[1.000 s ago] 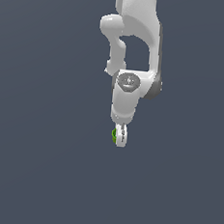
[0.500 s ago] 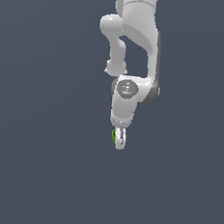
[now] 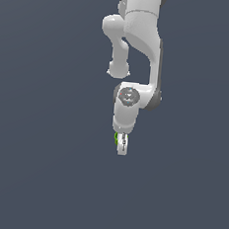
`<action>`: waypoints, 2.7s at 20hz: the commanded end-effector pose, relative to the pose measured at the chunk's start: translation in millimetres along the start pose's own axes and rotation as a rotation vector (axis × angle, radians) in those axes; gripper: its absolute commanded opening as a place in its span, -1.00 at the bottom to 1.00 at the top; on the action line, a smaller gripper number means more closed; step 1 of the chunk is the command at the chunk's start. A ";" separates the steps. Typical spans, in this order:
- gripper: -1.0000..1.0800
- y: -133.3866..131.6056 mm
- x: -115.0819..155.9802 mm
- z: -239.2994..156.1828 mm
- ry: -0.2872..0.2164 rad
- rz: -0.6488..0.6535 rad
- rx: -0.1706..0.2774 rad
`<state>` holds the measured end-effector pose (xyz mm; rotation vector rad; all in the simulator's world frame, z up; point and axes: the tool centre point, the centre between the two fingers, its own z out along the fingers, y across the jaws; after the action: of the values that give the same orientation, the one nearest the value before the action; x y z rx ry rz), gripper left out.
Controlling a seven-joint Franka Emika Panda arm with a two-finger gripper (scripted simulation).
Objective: Pick up the object and move it to a goal position.
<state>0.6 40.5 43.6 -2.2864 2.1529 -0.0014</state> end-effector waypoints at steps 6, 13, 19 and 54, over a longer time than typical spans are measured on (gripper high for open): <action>-1.00 0.5 0.2 1.2 0.000 0.000 -0.002; -1.00 -6.7 2.5 -8.5 -0.003 -0.012 0.020; -1.00 -30.3 11.1 -42.0 -0.012 -0.056 0.094; -1.00 -131.3 62.4 -368.7 -0.123 -0.435 0.718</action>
<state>134.6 -13.4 405.3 -2.1553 1.2692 -0.5145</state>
